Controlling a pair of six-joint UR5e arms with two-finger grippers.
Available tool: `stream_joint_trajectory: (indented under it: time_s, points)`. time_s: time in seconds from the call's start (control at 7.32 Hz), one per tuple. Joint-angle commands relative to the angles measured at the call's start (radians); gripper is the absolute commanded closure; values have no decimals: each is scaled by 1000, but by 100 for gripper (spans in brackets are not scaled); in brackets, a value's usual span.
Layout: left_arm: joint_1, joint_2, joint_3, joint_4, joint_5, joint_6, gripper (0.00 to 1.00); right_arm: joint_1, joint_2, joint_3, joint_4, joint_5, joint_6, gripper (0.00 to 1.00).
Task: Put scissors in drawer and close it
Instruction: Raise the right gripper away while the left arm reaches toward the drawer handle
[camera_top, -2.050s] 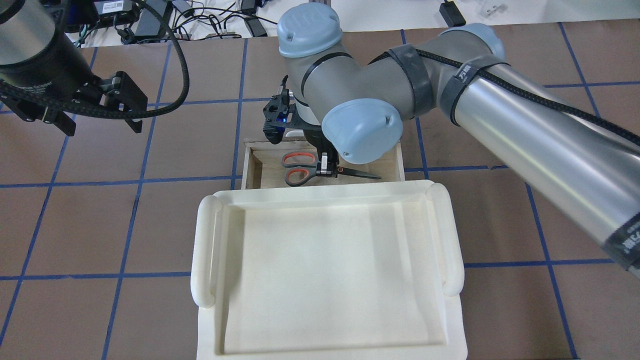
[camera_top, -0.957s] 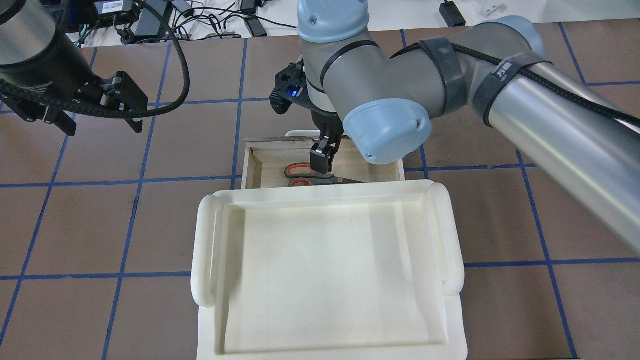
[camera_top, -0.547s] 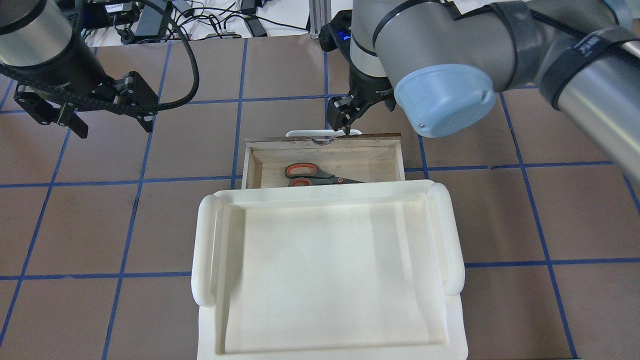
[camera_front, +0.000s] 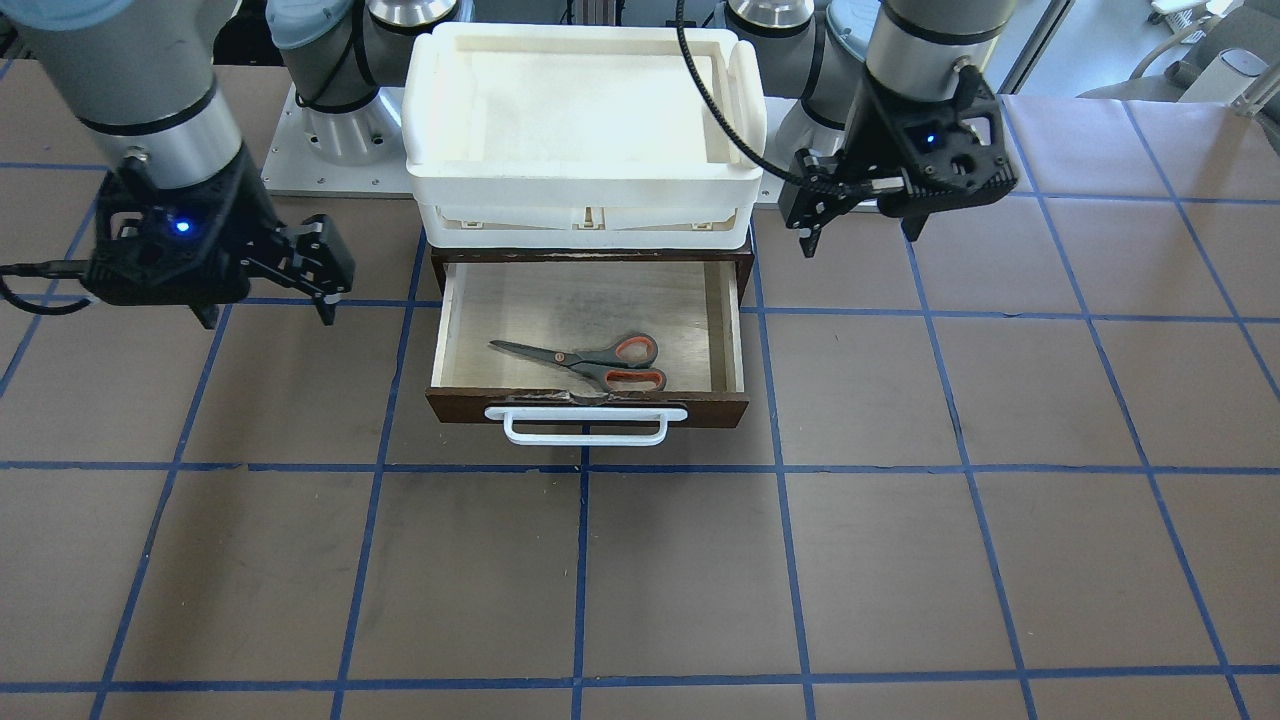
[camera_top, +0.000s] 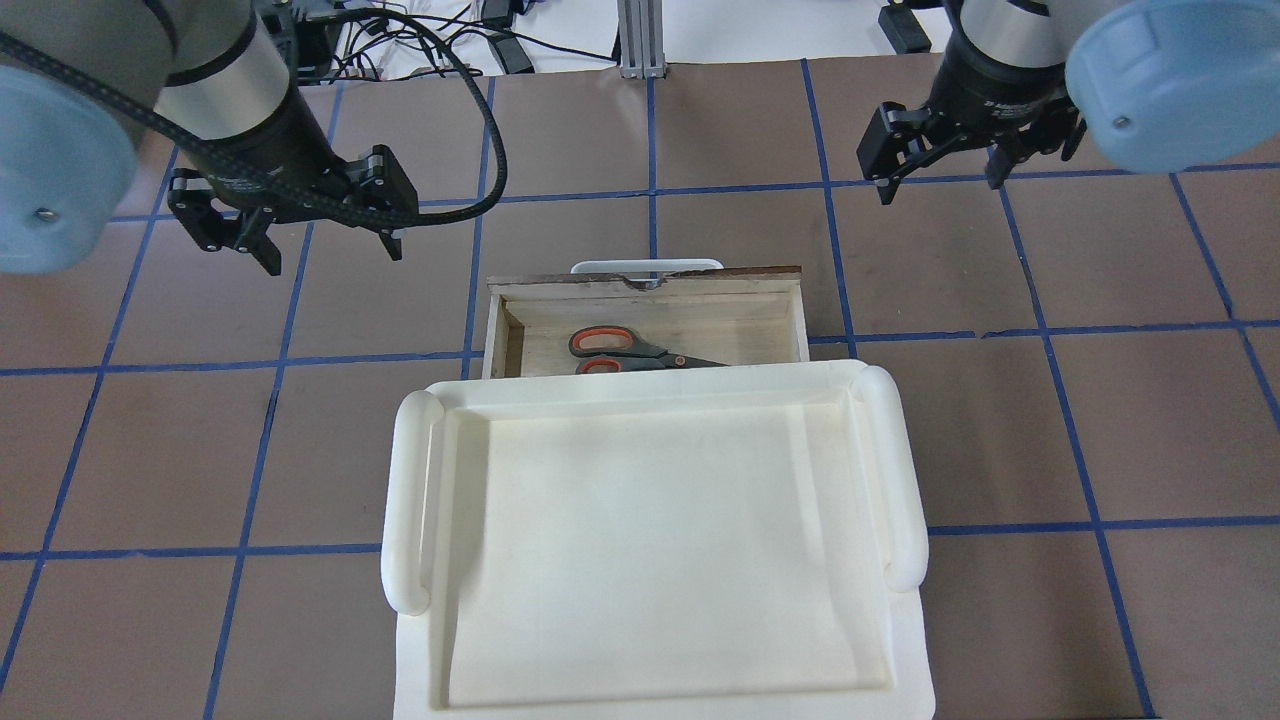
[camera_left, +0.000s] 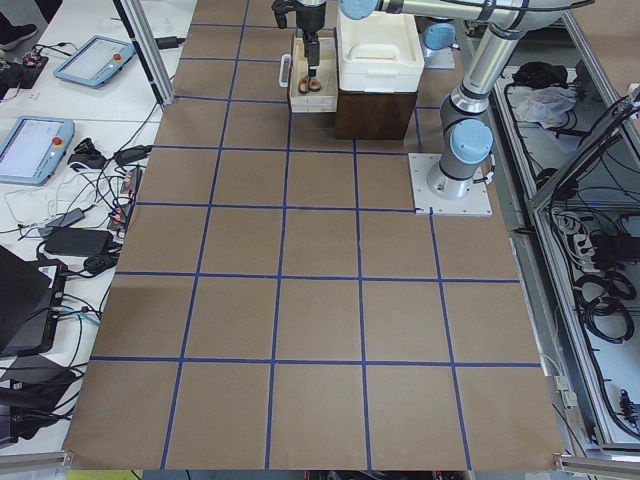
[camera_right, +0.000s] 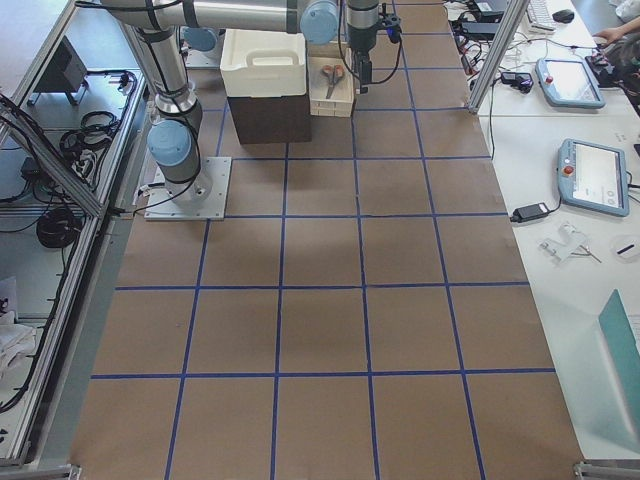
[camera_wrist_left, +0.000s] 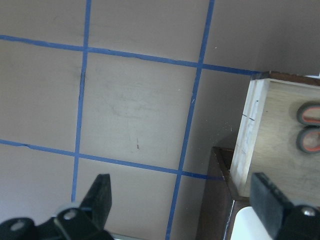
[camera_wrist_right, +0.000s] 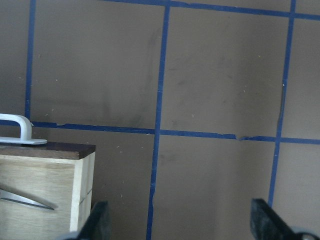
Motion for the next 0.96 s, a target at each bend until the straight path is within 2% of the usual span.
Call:
stream_joint_trajectory:
  time_s: [0.0,0.27,0.41,0.82]
  points:
    - [-89,-108,13,172,3,-42,0,-38,-34,4,55,2,-1,0]
    - [-168,-212,48,252,5,-126,0,-33,-50,9,61,16,-1,0]
    - [-194,-267,100,255,6,-142,0,-19,-59,12,73,17,-2,0]
    - [-232,-425,177,313,2,-159,0,27,-54,18,75,25,-10,0]
